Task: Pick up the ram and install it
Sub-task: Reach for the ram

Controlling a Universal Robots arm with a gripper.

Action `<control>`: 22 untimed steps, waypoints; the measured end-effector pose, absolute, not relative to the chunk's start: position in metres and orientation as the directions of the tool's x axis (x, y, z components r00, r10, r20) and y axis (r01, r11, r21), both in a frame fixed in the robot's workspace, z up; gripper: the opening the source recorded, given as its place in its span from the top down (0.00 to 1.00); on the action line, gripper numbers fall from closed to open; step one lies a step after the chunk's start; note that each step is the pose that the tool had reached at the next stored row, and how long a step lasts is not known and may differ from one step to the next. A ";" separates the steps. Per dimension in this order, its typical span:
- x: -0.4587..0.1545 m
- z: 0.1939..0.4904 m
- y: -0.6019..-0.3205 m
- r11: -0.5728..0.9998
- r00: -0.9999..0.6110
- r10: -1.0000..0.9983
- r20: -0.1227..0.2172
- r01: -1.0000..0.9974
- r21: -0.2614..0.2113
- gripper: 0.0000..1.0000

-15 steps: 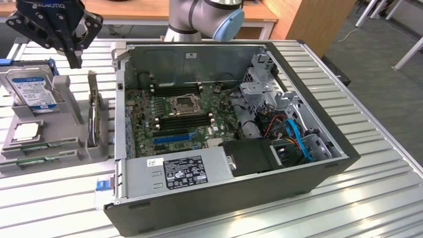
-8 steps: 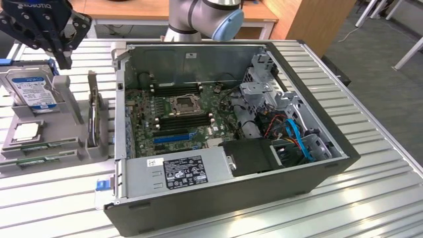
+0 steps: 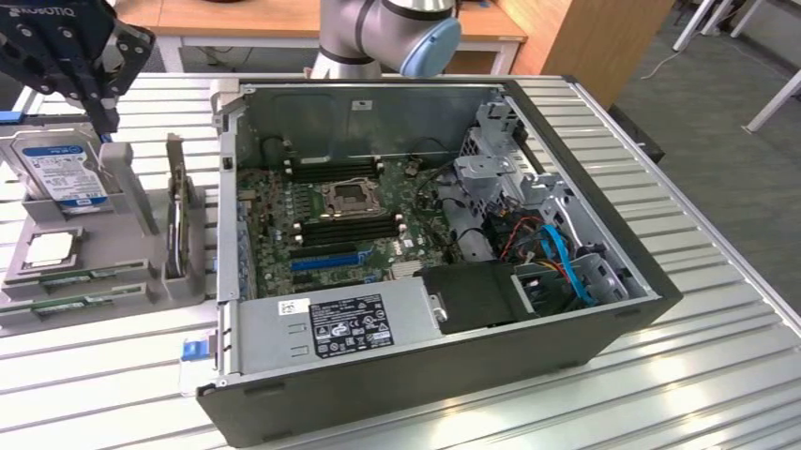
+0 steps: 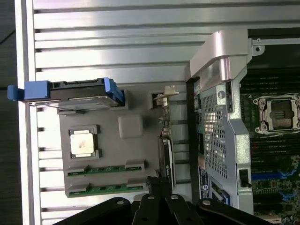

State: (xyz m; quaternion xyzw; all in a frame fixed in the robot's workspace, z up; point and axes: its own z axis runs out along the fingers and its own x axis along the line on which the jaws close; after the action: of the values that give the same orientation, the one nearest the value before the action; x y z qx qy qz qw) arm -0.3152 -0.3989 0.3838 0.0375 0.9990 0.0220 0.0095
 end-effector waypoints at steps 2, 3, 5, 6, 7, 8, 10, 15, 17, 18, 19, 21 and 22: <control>-0.319 0.384 -0.399 0.996 -0.997 0.075 -0.017 0.075 0.045 0.90; -0.321 0.383 -0.399 0.996 -0.997 0.075 -0.017 0.075 0.045 0.90; -0.324 0.383 -0.399 0.996 -0.997 0.075 -0.016 0.075 0.045 0.90; -0.326 0.383 -0.399 0.996 -0.997 0.075 -0.016 0.075 0.045 0.90; -0.328 0.383 -0.399 0.996 -0.997 0.075 -0.016 0.075 0.045 0.90; -0.330 0.383 -0.399 0.996 -0.997 0.075 -0.016 0.075 0.045 0.90; -0.333 0.383 -0.399 0.996 -0.997 0.075 -0.015 0.075 0.044 0.90; -0.343 0.382 -0.399 0.996 -0.997 0.075 -0.014 0.075 0.044 0.90; -0.348 0.381 -0.399 0.996 -0.997 0.075 -0.014 0.075 0.044 0.90; -0.349 0.381 -0.399 0.996 -0.997 0.075 -0.014 0.075 0.044 0.90; -0.351 0.381 -0.399 0.996 -0.997 0.075 -0.013 0.075 0.044 0.90; -0.355 0.381 -0.399 0.996 -0.997 0.075 -0.013 0.075 0.044 0.90; -0.357 0.381 -0.399 0.996 -0.997 0.075 -0.013 0.075 0.044 0.90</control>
State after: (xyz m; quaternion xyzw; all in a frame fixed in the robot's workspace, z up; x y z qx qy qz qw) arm -0.3567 -0.3988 0.3808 0.0376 0.9990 0.0219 0.0071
